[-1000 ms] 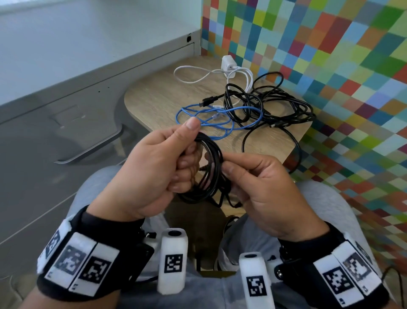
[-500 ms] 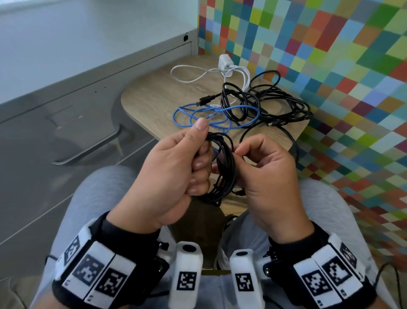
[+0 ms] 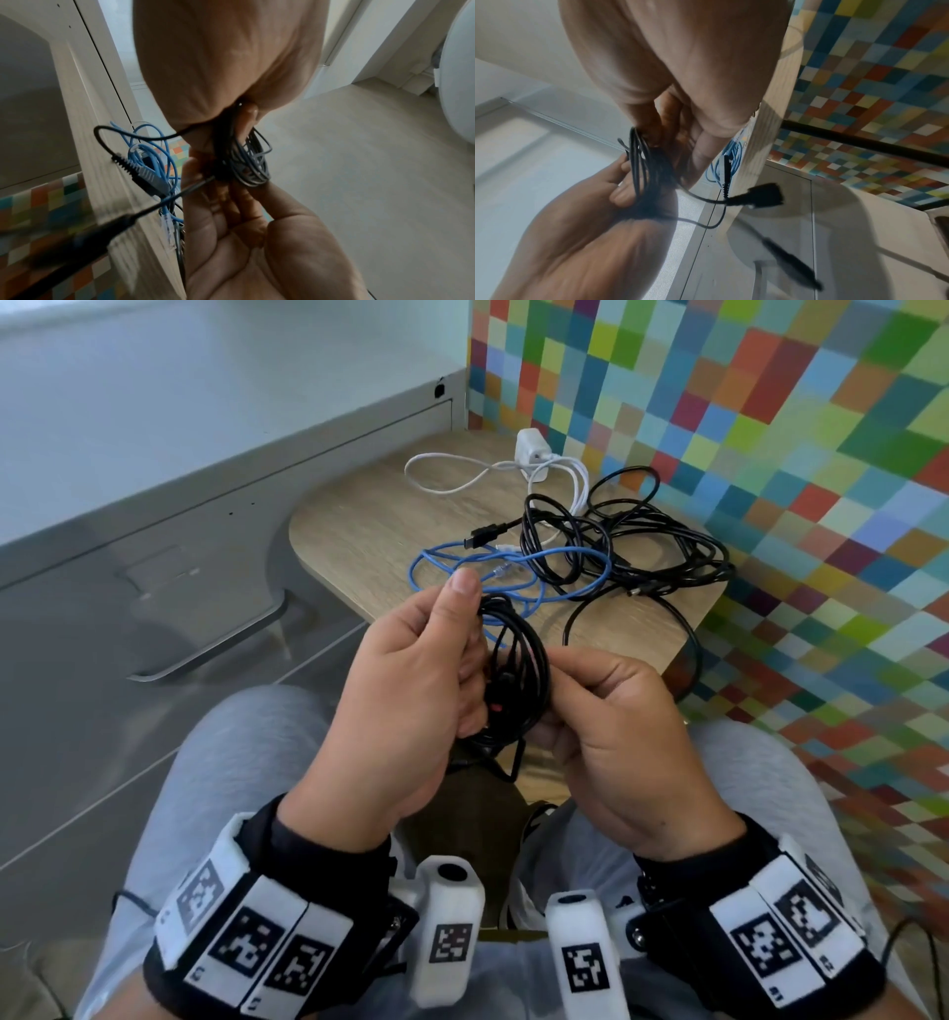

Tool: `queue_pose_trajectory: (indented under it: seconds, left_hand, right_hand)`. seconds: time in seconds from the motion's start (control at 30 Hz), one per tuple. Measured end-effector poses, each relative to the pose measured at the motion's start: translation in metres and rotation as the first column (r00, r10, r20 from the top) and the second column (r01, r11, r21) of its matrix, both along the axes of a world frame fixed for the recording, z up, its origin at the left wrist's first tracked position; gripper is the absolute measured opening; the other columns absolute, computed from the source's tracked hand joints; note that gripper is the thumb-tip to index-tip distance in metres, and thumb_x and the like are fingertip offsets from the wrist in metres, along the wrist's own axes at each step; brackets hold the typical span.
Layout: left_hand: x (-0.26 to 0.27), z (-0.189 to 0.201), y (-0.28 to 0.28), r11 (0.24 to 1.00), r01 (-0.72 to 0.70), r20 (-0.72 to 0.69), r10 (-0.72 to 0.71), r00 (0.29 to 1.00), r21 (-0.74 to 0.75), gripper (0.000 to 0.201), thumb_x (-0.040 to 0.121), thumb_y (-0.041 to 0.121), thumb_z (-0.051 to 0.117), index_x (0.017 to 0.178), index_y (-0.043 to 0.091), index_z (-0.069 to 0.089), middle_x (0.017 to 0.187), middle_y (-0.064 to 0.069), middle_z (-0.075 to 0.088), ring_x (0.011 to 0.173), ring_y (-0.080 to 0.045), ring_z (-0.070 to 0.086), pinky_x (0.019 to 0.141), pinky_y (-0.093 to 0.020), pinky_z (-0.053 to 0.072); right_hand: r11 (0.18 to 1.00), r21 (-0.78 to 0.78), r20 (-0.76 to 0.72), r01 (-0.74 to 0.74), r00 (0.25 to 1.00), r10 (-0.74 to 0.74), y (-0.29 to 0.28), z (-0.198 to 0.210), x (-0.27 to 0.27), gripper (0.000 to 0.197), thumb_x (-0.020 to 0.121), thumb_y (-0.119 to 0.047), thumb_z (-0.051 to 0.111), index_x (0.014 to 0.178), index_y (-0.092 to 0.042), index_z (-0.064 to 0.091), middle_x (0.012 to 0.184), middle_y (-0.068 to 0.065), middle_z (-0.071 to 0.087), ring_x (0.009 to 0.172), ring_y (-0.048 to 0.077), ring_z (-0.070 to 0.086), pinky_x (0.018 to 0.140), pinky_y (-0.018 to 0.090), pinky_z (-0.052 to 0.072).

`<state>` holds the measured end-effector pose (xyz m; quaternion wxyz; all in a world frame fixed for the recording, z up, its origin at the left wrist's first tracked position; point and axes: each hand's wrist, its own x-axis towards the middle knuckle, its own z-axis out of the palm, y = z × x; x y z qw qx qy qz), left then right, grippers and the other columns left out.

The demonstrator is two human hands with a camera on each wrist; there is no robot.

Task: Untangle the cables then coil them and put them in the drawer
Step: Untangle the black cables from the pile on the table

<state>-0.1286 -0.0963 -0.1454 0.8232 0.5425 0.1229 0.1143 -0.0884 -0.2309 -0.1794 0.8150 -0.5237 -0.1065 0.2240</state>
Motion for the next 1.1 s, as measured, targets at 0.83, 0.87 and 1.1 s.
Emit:
queue_pose_trajectory:
  seconds: [0.83,0.87,1.1]
  left_hand:
    - [0.004,-0.015,-0.001,0.92,0.016,-0.021,-0.009,1.0,0.391,0.035,0.108,0.03,0.048,0.078,0.015,0.057,0.054,0.011,0.055,0.038,-0.01,0.04,0.052,-0.045,0.04]
    - [0.004,-0.016,0.0,0.92,0.013,-0.022,-0.004,1.0,0.392,0.035,0.108,0.031,0.049,0.08,0.012,0.059,0.059,0.009,0.057,0.038,-0.01,0.041,0.051,-0.044,0.041]
    - [0.007,-0.018,0.005,0.986,0.005,-0.041,0.002,0.999,0.164,0.037,0.108,0.03,0.047,0.078,0.01,0.056,0.068,0.001,0.058,0.043,-0.013,0.034,0.042,-0.028,0.039]
  right_hand:
    - [0.965,-0.213,0.25,0.153,0.963,-0.097,-0.001,-0.008,0.002,0.024,0.079,0.002,0.069,0.098,-0.011,0.077,0.087,0.018,0.078,0.079,0.043,0.074,0.084,0.071,0.057]
    - [0.961,-0.217,0.272,0.171,0.956,-0.109,0.0,-0.008,0.002,0.023,0.079,0.0,0.071,0.097,-0.013,0.075,0.088,0.017,0.078,0.081,0.045,0.074,0.082,0.071,0.057]
    - [0.918,-0.264,0.43,0.295,0.888,-0.162,-0.003,-0.011,0.001,0.029,0.087,-0.004,0.076,0.078,-0.023,0.057,0.088,0.022,0.071,0.079,0.054,0.068,0.067,0.07,0.056]
